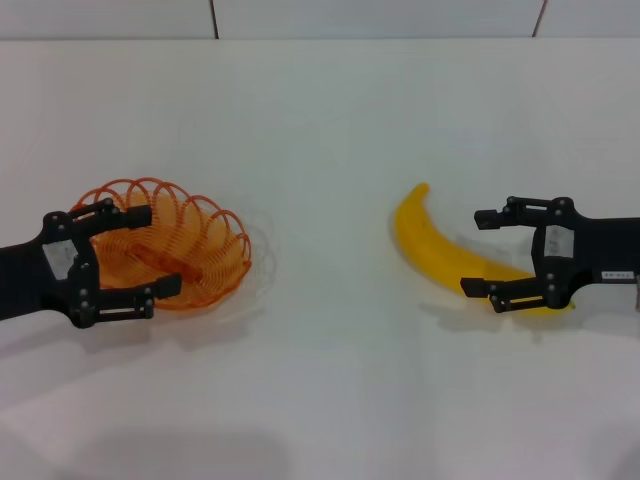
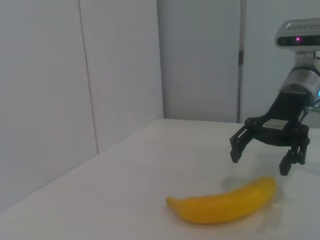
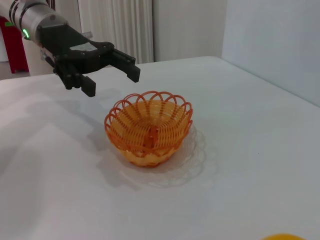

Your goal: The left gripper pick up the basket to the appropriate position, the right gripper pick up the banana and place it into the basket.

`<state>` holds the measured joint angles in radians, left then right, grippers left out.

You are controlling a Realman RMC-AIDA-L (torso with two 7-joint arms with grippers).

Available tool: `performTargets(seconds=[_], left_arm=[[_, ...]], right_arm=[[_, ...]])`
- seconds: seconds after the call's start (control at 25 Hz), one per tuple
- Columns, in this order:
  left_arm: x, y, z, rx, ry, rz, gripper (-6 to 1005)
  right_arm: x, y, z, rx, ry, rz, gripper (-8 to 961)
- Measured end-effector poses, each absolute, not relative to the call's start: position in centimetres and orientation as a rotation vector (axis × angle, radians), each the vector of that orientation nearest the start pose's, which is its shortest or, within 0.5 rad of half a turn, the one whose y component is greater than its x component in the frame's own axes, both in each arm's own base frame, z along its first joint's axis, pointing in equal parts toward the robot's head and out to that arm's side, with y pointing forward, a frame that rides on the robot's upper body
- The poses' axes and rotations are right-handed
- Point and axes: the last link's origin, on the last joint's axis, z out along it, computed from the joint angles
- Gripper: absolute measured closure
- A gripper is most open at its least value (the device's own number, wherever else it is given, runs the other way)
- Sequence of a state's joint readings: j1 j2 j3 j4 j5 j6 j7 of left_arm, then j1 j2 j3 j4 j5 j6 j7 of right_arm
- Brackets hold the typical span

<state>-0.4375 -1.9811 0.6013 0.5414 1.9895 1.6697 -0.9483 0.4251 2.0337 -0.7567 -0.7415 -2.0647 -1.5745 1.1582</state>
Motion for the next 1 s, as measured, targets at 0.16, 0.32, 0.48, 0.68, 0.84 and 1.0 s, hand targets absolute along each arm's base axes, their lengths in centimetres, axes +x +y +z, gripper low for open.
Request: performTargets(seconds=[0.16, 0.32, 0.48, 0.68, 0.84, 1.0], left_arm=[[-30.7, 29.5, 2.7, -2.686, -0.231, -0.67, 92], [-30.6, 29.5, 2.6, -2.685, -0.232, -0.672, 92], [-30.7, 29.5, 2.6, -2.684, -0.235, -0.672, 92], [-30.5, 30.2, 3.4, -2.64, -0.303, -0.705, 91], [-30.2, 31.5, 5.6, -2.587, -0.448, -0.707, 91], [-30.0, 32.2, 6.8, -2.564, -0.484, -0.654, 91]], right_arm=[[29.9, 30.6, 1.6, -2.798, 0.317, 0.433, 64], [29.8, 30.7, 1.6, -2.799, 0.316, 0.434, 64], [29.9, 30.7, 1.6, -2.795, 0.319, 0.437, 64], [29.8, 30.7, 1.6, -2.794, 0.319, 0.438, 64], [29.8, 30.7, 1.7, -2.793, 0.319, 0.439, 64], [29.8, 30.7, 1.7, -2.793, 0.319, 0.439, 64]])
